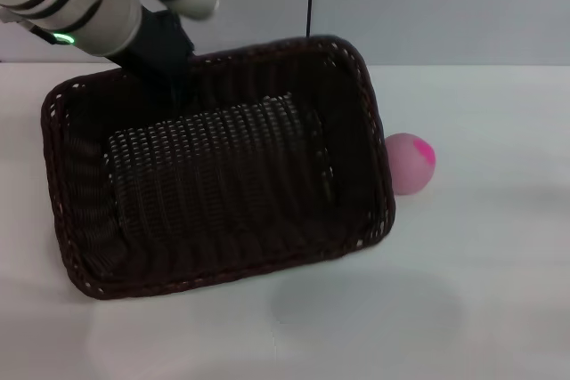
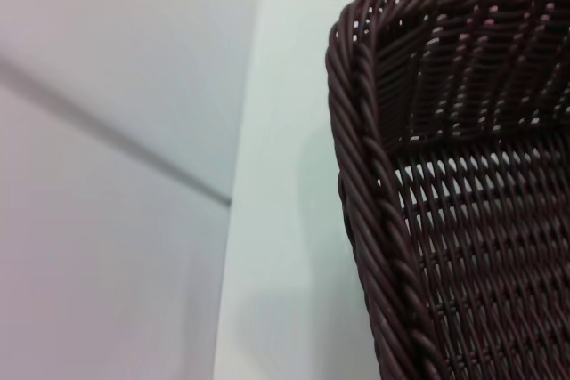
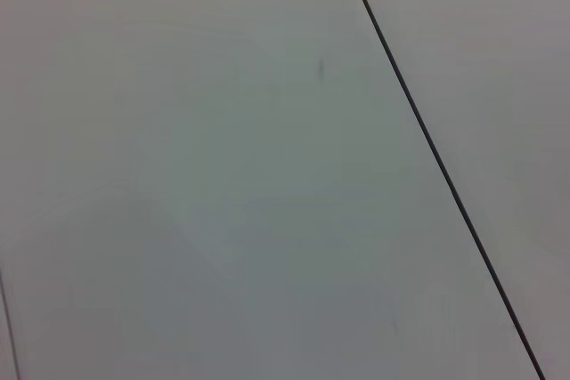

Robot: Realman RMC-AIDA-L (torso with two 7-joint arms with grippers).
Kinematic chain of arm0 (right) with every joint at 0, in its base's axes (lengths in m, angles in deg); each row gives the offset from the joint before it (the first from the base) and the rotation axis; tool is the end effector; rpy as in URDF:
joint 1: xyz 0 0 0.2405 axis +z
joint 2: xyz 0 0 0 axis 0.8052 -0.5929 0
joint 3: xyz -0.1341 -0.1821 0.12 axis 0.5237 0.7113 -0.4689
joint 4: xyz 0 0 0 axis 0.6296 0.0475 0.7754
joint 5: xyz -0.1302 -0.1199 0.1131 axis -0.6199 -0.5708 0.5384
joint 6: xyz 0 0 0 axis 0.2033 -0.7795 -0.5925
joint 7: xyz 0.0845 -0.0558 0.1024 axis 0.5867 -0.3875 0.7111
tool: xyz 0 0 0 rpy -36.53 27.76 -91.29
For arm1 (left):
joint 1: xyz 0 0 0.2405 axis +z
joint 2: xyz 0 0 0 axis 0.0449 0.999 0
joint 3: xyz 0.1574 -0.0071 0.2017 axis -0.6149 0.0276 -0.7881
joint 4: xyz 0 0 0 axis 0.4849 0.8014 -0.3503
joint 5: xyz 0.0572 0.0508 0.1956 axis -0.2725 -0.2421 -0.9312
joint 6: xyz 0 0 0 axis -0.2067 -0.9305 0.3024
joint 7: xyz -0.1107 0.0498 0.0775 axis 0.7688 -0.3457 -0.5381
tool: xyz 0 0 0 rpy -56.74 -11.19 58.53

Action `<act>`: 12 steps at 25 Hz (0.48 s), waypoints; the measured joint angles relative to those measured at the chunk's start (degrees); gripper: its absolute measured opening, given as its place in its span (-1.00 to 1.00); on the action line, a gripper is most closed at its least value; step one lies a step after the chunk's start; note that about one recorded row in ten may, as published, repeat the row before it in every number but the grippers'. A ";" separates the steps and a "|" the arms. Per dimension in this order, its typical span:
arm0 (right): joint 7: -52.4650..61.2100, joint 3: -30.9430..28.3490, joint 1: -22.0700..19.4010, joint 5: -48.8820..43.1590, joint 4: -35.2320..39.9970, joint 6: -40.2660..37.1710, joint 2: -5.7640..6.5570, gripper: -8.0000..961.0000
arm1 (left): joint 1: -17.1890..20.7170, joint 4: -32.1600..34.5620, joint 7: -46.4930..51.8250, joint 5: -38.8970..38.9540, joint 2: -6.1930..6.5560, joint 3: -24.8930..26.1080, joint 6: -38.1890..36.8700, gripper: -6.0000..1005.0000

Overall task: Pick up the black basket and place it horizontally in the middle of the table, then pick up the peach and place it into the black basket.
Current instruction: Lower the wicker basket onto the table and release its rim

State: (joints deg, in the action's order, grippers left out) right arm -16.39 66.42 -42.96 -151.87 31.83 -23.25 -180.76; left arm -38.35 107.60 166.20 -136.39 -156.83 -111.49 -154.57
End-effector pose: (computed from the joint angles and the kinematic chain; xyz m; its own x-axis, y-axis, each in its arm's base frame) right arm 0.3712 0.2205 0.0982 0.3780 0.2038 -0.9031 -0.8503 -0.3094 -0.4257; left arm -0.1365 0.3894 0.0250 0.8916 0.0099 -0.4526 -0.1688 -0.9204 -0.3526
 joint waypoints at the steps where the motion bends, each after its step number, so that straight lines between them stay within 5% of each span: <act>1: 0.00 0.03 0.01 -0.02 -0.05 0.12 -0.01 0.48 | 0.00 0.00 0.00 0.00 0.00 0.00 0.00 -0.61; 7: 0.14 0.07 0.24 -0.10 -0.10 0.12 -0.03 0.48 | 1.13 3.49 -7.63 4.92 -0.10 -5.22 1.14 -0.63; 12: 0.30 0.17 0.62 -0.10 -0.11 -0.01 -0.02 0.48 | 1.44 6.15 1.69 3.95 -0.20 -13.87 1.90 -0.64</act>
State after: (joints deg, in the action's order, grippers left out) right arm -16.10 66.60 -42.34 -151.97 31.72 -23.27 -180.78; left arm -36.90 113.75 167.89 -132.43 -157.02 -125.36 -152.67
